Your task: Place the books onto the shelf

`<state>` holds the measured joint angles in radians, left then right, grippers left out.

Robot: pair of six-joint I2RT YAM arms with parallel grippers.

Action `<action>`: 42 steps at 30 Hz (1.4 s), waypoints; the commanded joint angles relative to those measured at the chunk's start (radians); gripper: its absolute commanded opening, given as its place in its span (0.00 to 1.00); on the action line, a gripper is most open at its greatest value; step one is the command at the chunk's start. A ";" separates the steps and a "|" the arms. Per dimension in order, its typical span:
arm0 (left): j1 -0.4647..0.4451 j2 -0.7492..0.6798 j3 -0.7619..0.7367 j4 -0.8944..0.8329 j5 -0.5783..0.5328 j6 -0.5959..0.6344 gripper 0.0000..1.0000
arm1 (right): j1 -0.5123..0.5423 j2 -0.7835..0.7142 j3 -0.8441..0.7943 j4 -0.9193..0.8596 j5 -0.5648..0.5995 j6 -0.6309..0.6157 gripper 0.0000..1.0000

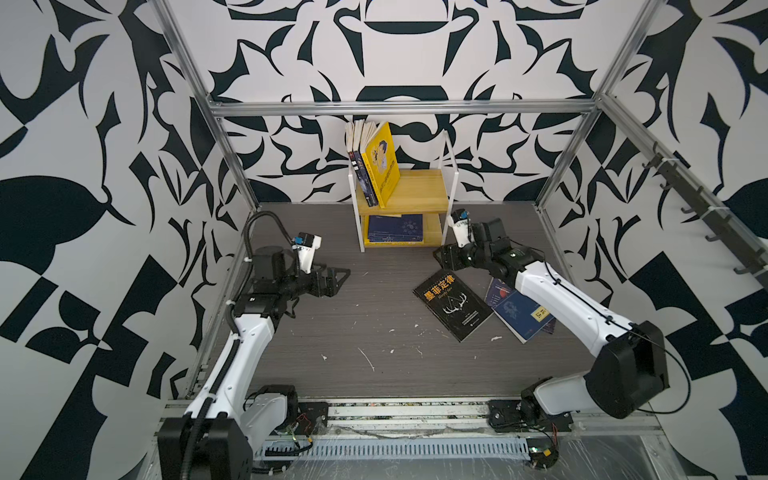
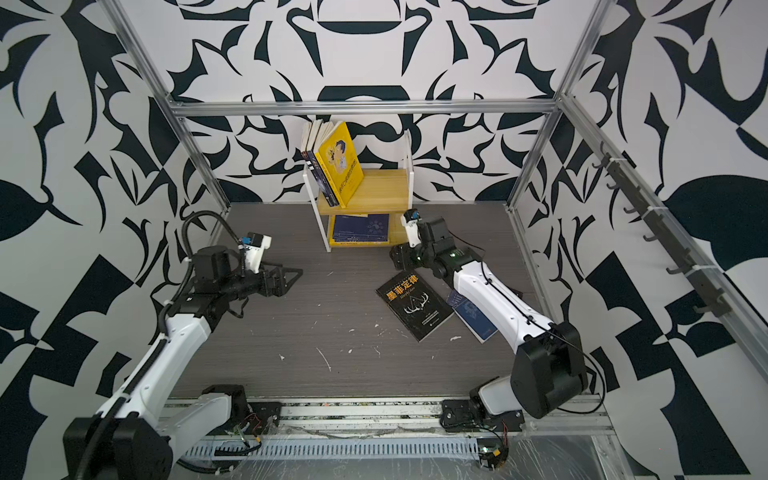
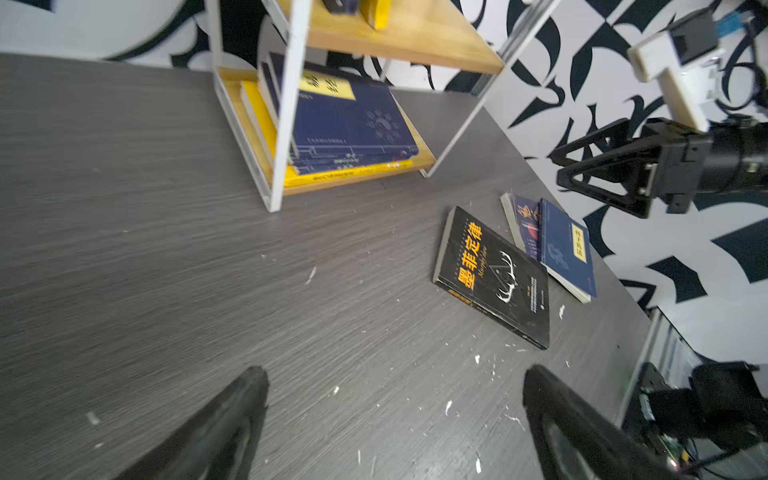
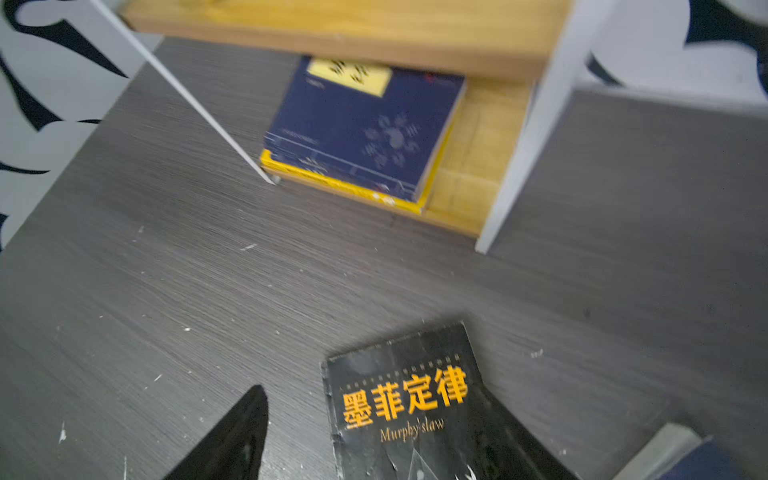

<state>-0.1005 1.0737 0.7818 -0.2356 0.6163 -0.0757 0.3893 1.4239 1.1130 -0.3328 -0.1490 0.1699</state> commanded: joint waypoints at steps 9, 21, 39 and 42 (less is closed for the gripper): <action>-0.203 0.261 0.034 0.057 -0.103 -0.214 0.99 | -0.177 0.089 -0.199 0.113 -0.100 0.093 0.85; -0.213 0.405 -0.057 0.256 -0.124 -0.530 0.97 | -0.176 0.176 -0.310 0.197 -0.188 0.138 0.79; -0.297 0.557 0.081 0.170 -0.198 -0.452 1.00 | 0.180 0.232 -0.256 0.312 -0.088 0.325 0.76; -0.296 0.587 0.152 0.119 -0.235 -0.386 1.00 | 0.178 0.125 -0.269 0.212 0.007 0.355 0.76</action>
<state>-0.3943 1.6363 0.8631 -0.0673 0.4278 -0.5179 0.5751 1.6539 0.8402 -0.0418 -0.2451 0.4656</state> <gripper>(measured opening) 0.997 0.763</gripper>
